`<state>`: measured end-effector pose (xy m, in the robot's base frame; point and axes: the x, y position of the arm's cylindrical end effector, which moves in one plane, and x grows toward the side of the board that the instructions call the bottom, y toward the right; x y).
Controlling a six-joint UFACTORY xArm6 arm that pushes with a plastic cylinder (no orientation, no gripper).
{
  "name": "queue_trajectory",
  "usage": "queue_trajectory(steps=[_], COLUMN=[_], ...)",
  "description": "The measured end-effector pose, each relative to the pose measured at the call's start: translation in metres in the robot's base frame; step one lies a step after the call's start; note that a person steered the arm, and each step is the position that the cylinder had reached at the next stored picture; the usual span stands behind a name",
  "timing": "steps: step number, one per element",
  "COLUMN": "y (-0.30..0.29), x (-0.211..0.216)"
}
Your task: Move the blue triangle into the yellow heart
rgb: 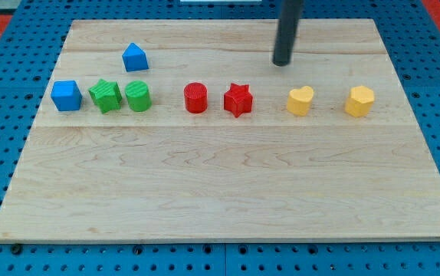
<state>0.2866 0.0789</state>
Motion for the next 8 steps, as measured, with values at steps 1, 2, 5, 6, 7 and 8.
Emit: queue_trajectory(steps=[1, 2, 5, 6, 7, 8], y=[-0.064, -0.137, -0.268, -0.225, -0.238, -0.218], x=[-0.015, 0.009, 0.005, 0.005, -0.021, -0.028])
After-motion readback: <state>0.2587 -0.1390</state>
